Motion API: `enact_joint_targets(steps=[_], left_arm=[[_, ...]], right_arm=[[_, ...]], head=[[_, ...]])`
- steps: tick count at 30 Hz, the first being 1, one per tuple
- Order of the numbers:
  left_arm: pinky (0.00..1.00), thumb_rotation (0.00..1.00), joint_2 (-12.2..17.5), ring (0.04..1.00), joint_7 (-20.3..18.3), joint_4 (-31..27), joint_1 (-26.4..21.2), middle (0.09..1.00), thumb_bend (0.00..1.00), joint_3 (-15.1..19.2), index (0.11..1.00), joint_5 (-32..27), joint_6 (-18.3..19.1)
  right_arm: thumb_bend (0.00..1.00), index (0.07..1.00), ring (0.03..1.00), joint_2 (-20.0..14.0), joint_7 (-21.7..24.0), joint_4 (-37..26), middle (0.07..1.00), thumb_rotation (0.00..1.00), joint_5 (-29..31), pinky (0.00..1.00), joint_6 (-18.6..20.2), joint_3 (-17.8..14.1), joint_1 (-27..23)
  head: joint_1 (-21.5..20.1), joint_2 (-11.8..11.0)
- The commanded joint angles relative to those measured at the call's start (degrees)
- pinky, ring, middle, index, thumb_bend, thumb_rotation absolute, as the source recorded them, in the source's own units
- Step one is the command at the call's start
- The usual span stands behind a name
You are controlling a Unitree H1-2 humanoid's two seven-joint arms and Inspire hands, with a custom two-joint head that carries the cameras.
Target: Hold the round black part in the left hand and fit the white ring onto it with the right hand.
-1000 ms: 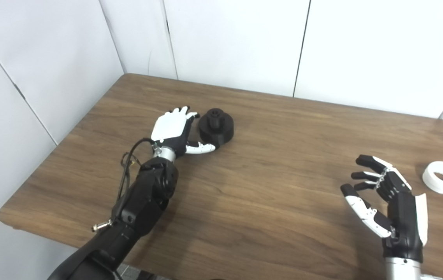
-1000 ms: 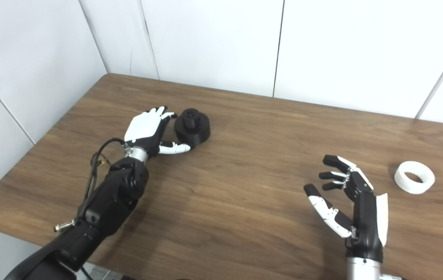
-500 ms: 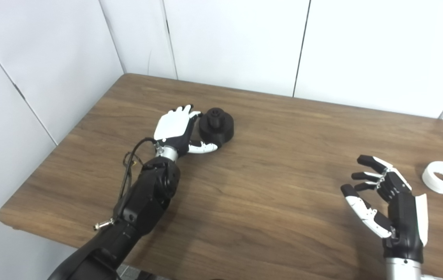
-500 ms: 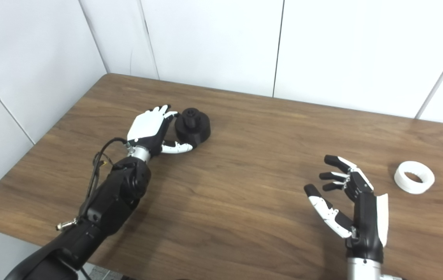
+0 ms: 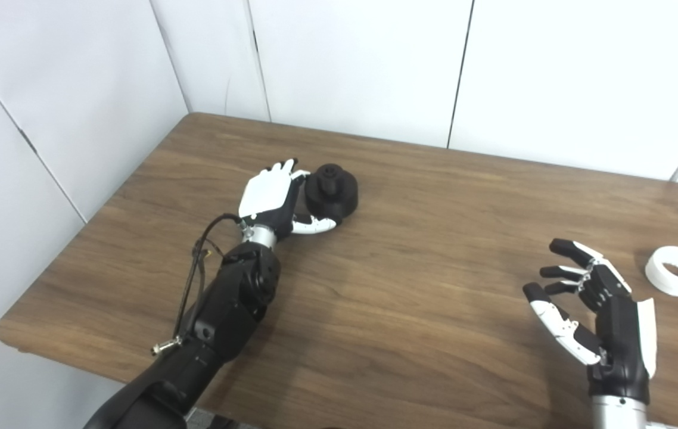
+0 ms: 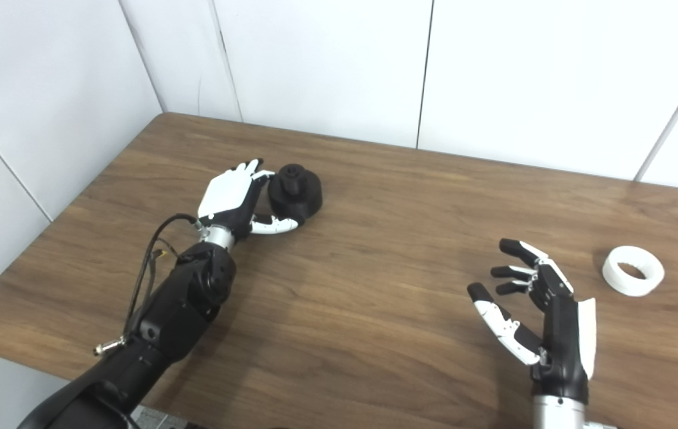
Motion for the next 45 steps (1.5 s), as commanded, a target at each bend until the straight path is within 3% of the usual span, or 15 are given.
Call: enact_joint_targets(steps=[1, 9, 25, 40, 45], left_arm=[[1.0, 0.37, 0.0, 1.0, 1.1, 0.4, -1.6, 1.0, 0.92, -0.1, 0.71, -0.7, -2.4], [1.0, 0.36, 0.1, 1.0, 2.5, 0.7, -1.6, 1.0, 0.89, 0.2, 0.669, -1.7, -3.6], [1.0, 0.34, -0.1, 1.0, 0.7, -1.9, -0.2, 1.0, 0.92, -0.6, 0.663, -2.5, -3.6], [1.0, 0.27, -2.4, 1.0, -1.7, -9.6, 6.3, 1.0, 0.94, -6.2, 0.651, -3.1, -7.6], [1.0, 0.26, -3.0, 1.0, -3.3, -13.9, 8.9, 1.0, 0.93, -7.9, 0.663, -2.0, -6.7]], right_arm=[[0.65, 0.711, 0.603, -1.0, -0.3, 0.4, 0.737, 0.34, -0.8, 0.48, -0.8, -0.5, 3.5], [0.65, 0.71, 0.597, -1.0, -0.2, 0.6, 0.731, 0.33, -0.3, 0.47, -1.1, -0.5, 3.3], [0.65, 0.708, 0.596, -1.0, 0.0, 0.3, 0.736, 0.35, -0.5, 0.47, -0.5, -0.4, 3.1], [0.64, 0.709, 0.592, -0.9, 0.1, -0.3, 0.736, 0.35, -0.6, 0.47, -0.1, -0.5, 3.3], [0.64, 0.712, 0.597, -0.8, 0.1, -0.5, 0.744, 0.37, -0.8, 0.47, 0.2, -0.4, 3.4]], head=[[0.1, 0.0], [0.2, 0.2], [-0.2, 0.5], [-0.9, 1.2], [-1.4, 1.4]])
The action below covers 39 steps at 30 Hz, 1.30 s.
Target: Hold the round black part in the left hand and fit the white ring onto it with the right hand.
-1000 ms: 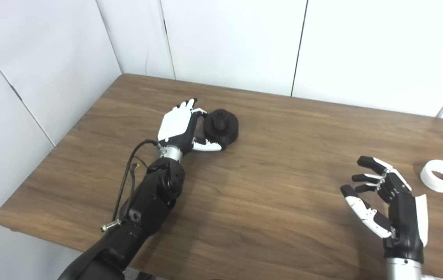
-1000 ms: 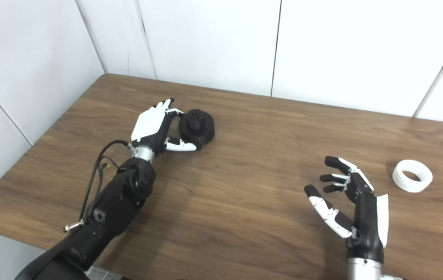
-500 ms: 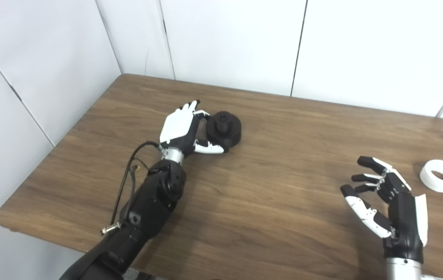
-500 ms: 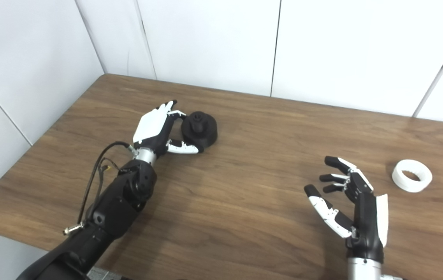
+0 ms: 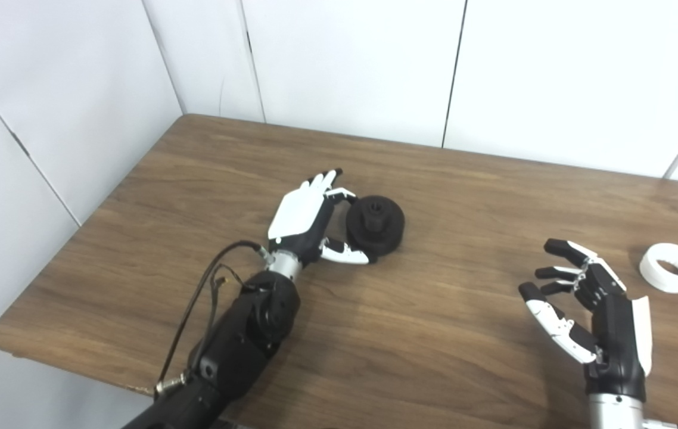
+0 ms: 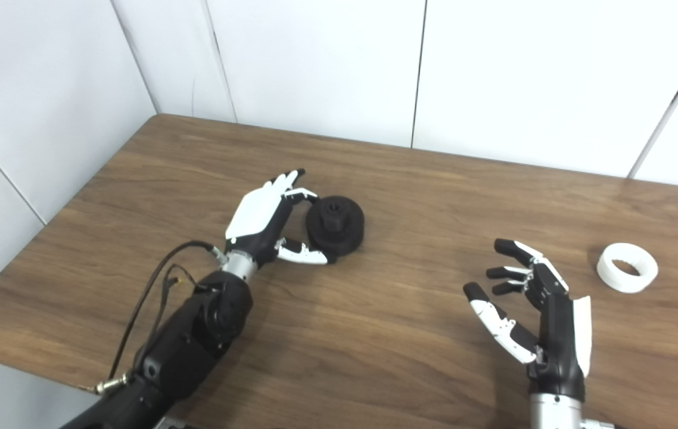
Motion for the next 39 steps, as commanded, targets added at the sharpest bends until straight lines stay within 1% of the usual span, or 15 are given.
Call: enact_joint_targets(steps=[1, 7, 13, 17, 19, 22, 25, 27, 28, 31, 33, 34, 36, 37, 39], left_arm=[[1.0, 0.26, -0.5, 1.0, -3.0, -1.9, 1.6, 1.0, 0.94, -2.2, 0.664, 1.5, -0.1], [1.0, 0.29, -1.2, 1.0, -4.1, -5.6, 4.3, 1.0, 0.95, -4.2, 0.659, 2.5, -0.6], [1.0, 0.32, -1.5, 1.0, -4.9, -9.8, 6.8, 1.0, 0.95, -5.2, 0.659, 3.4, -1.2], [1.0, 0.35, -1.3, 1.0, -7.1, -13.7, 8.5, 1.0, 0.95, -5.5, 0.663, 3.4, -0.8], [1.0, 0.35, -1.4, 1.0, -7.6, -14.9, 9.2, 1.0, 0.95, -5.4, 0.662, 3.0, -1.7], [1.0, 0.35, -1.5, 1.0, -9.5, -16.9, 10.6, 1.0, 0.95, -5.6, 0.665, 2.1, -2.5], [1.0, 0.37, -1.9, 1.0, -11.3, -18.9, 12.0, 1.0, 0.96, -6.2, 0.664, 2.3, -2.7], [1.0, 0.36, -2.1, 1.0, -12.7, -20.2, 12.8, 1.0, 0.97, -6.7, 0.664, 2.8, -2.9], [1.0, 0.36, -2.1, 1.0, -13.2, -20.6, 13.1, 1.0, 0.98, -6.9, 0.663, 3.1, -3.1], [1.0, 0.36, -2.1, 1.0, -14.2, -21.0, 13.6, 1.0, 0.99, -7.0, 0.661, 3.5, -3.8], [1.0, 0.35, -1.9, 1.0, -14.3, -20.8, 13.8, 1.0, 0.99, -6.6, 0.66, 3.4, -4.5], [1.0, 0.35, -1.8, 1.0, -14.2, -20.7, 13.8, 1.0, 0.98, -6.4, 0.661, 3.3, -4.8], [1.0, 0.34, -1.2, 1.0, -14.1, -20.7, 14.0, 1.0, 0.98, -5.8, 0.663, 2.8, -5.5], [1.0, 0.34, -1.0, 1.0, -14.2, -20.7, 14.1, 1.0, 0.98, -5.5, 0.664, 2.6, -5.8], [1.0, 0.34, -0.3, 1.0, -14.6, -20.7, 14.3, 1.0, 0.97, -4.5, 0.665, 1.8, -6.5]], right_arm=[[0.64, 0.71, 0.596, -0.8, -0.1, -0.4, 0.743, 0.36, -0.6, 0.48, -0.2, -0.3, 3.3], [0.64, 0.717, 0.599, -0.6, -0.1, -0.9, 0.742, 0.36, -1.3, 0.49, 0.3, -0.2, 3.3], [0.62, 0.719, 0.6, 0.2, -0.7, -1.1, 0.729, 0.37, -1.6, 0.49, 0.6, -0.1, 3.3], [0.61, 0.721, 0.6, 0.7, -0.8, -1.6, 0.73, 0.37, -2.4, 0.48, 1.5, 0.4, 3.2], [0.61, 0.724, 0.599, 1.1, -0.9, -1.7, 0.731, 0.37, -2.4, 0.48, 1.9, 0.6, 3.1], [0.62, 0.724, 0.604, 1.5, -1.3, -1.9, 0.732, 0.36, -3.2, 0.49, 2.7, 1.0, 2.9], [0.62, 0.726, 0.614, 1.9, -1.5, -2.3, 0.735, 0.36, -3.3, 0.5, 3.3, 1.3, 2.9], [0.61, 0.731, 0.616, 2.0, -1.8, -2.5, 0.738, 0.37, -4.2, 0.51, 3.7, 1.8, 2.7], [0.61, 0.731, 0.614, 2.0, -1.9, -2.5, 0.737, 0.37, -4.4, 0.51, 3.7, 1.9, 2.6], [0.61, 0.728, 0.599, 2.2, -2.5, -2.3, 0.734, 0.36, -4.8, 0.48, 3.3, 2.5, 2.4], [0.6, 0.728, 0.6, 2.6, -3.0, -2.2, 0.734, 0.37, -5.5, 0.47, 3.4, 3.1, 2.5], [0.6, 0.727, 0.602, 2.7, -3.2, -2.2, 0.735, 0.36, -5.7, 0.47, 3.4, 3.3, 2.5], [0.59, 0.724, 0.603, 3.1, -4.2, -1.5, 0.732, 0.35, -6.8, 0.48, 2.6, 3.9, 2.5], [0.59, 0.722, 0.601, 3.2, -4.6, -1.2, 0.732, 0.34, -7.2, 0.49, 2.3, 4.2, 2.5], [0.59, 0.721, 0.597, 4.0, -5.5, -0.8, 0.733, 0.33, -7.9, 0.48, 2.5, 5.0, 2.6]], head=[[-0.4, 0.1], [-1.6, 0.7], [-3.6, 1.1], [-6.0, 1.9], [-7.3, 2.2], [-8.6, 2.4], [-9.6, 2.7], [-11.1, 3.0], [-11.1, 3.0], [-13.0, 3.2], [-16.8, 2.5], [-16.8, 2.5], [-22.1, 1.2], [-23.2, 1.0], [-27.5, 0.3]])
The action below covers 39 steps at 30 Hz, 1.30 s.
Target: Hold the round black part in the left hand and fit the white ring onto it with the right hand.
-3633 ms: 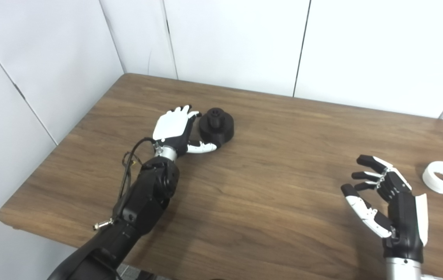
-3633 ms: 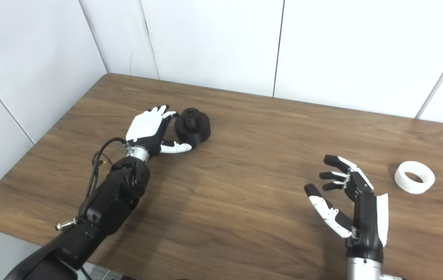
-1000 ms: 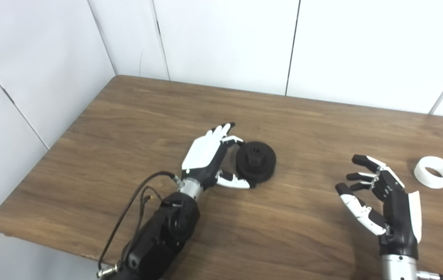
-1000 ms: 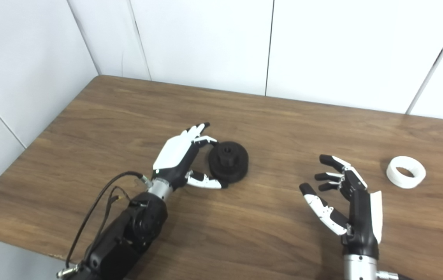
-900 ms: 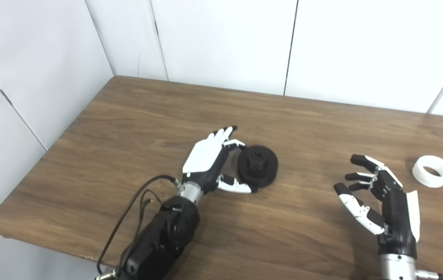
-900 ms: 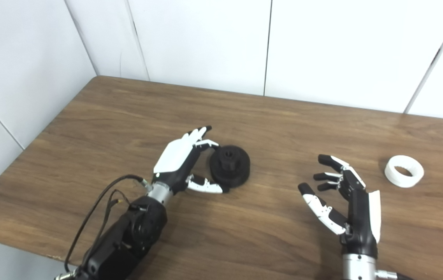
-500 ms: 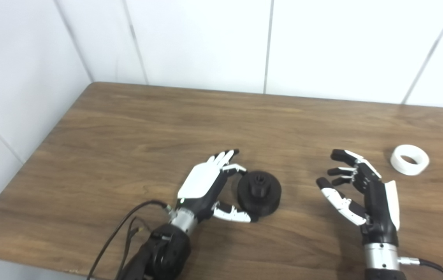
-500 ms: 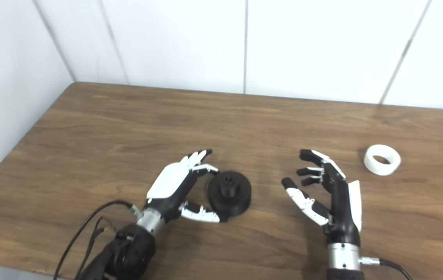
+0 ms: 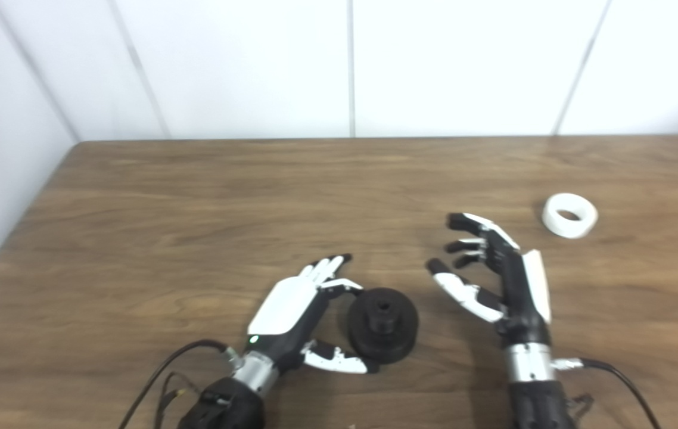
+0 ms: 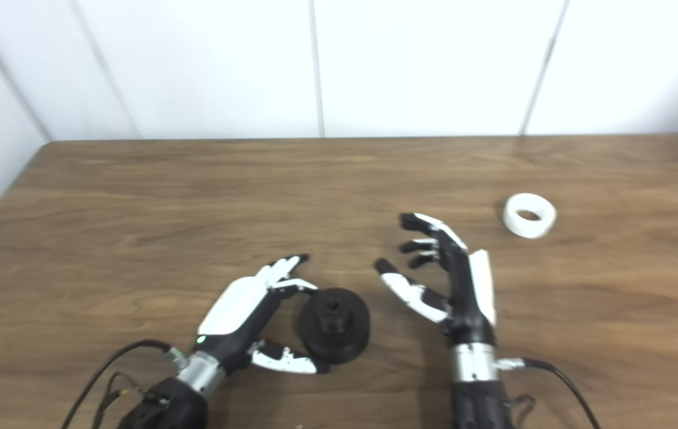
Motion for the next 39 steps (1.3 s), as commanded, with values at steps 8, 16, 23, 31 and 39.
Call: enact_joint_targets(steps=[8, 16, 23, 31, 39], left_arm=[[1.0, 0.35, 3.2, 1.0, -2.0, -0.9, 0.3, 1.0, 0.96, 4.1, 0.667, -2.9, -4.1], [1.0, 0.36, 3.0, 1.0, -3.3, -1.0, 0.1, 1.0, 0.95, 5.2, 0.667, -2.8, -4.9], [1.0, 0.36, 2.6, 1.0, -3.6, -0.8, 0.0, 1.0, 0.95, 5.5, 0.666, -2.6, -5.3], [1.0, 0.35, 2.4, 1.0, -4.2, -0.8, 0.0, 1.0, 0.95, 5.7, 0.668, -3.2, -5.2], [1.0, 0.34, 1.5, 1.0, -4.1, -0.3, 0.3, 1.0, 0.95, 5.6, 0.667, -3.3, -5.2]], right_arm=[[0.61, 0.726, 0.603, 4.4, -3.0, 1.2, 0.737, 0.35, -2.5, 0.5, -0.5, 2.3, 1.7], [0.61, 0.724, 0.567, 3.9, -3.6, 1.3, 0.723, 0.33, -2.6, 0.45, -0.5, 2.2, 1.0], [0.61, 0.727, 0.584, 0.4, -2.9, -1.0, 0.714, 0.33, -3.5, 0.47, 0.8, -1.0, -0.6], [0.62, 0.722, 0.616, -4.1, 0.4, -5.5, 0.728, 0.3, -4.6, 0.49, 5.0, -5.7, -3.9], [0.63, 0.725, 0.662, -10.4, 1.6, -7.5, 0.739, 0.35, -11.2, 0.54, 9.5, -7.6, -7.2]], head=[[-6.0, -0.8], [-6.9, -1.0], [-7.4, -1.0], [-8.4, -1.1], [-7.7, -1.4]])
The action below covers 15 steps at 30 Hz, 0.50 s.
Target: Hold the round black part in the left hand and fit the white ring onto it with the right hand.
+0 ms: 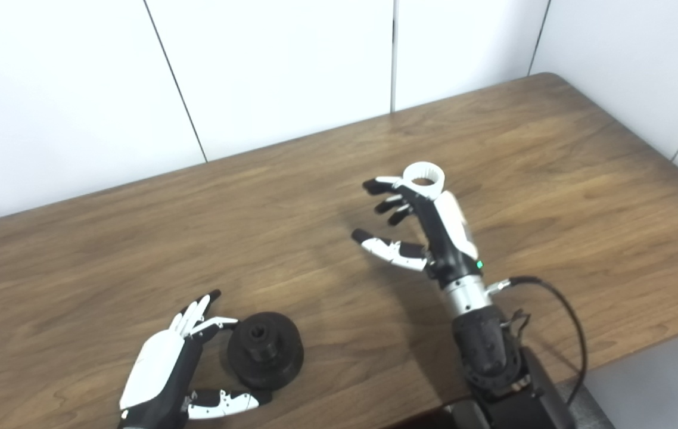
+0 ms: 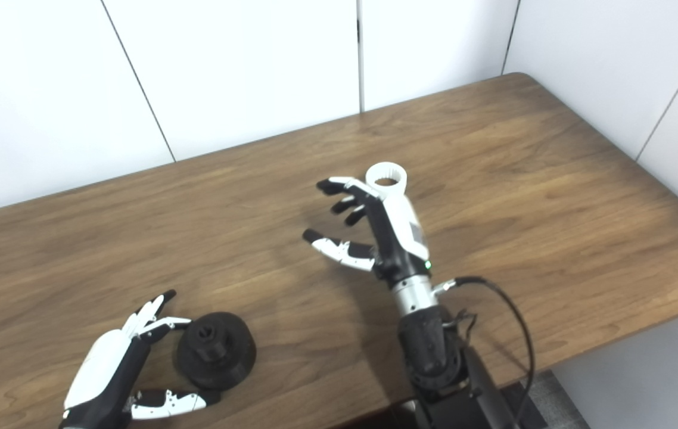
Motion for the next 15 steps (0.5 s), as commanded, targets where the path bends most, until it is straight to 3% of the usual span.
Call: enact_joint_targets(steps=[1, 8, 15], left_arm=[[1.0, 0.34, -0.1, 1.0, 0.1, -0.5, -0.8, 1.0, 0.95, 0.1, 0.667, -0.1, -0.9], [1.0, 0.35, -0.1, 1.0, 0.4, -0.3, -0.7, 1.0, 0.95, 0.2, 0.667, 0.4, -1.2], [1.0, 0.35, -0.1, 1.0, 0.6, -0.1, -0.7, 1.0, 0.95, 0.3, 0.668, 0.3, -1.5]], right_arm=[[0.63, 0.723, 0.665, -1.5, 0.1, -2.3, 0.737, 0.35, -1.4, 0.54, 0.3, -1.1, -3.0], [0.65, 0.717, 0.715, -4.6, 1.5, -2.0, 0.76, 0.31, -3.3, 0.58, 3.1, -2.8, -5.8], [0.67, 0.729, 0.777, -7.5, 2.9, -1.0, 0.791, 0.35, -6.7, 0.66, 6.8, -3.6, -8.9]], head=[[0.1, 0.0], [0.1, -0.1], [0.0, -0.2]])
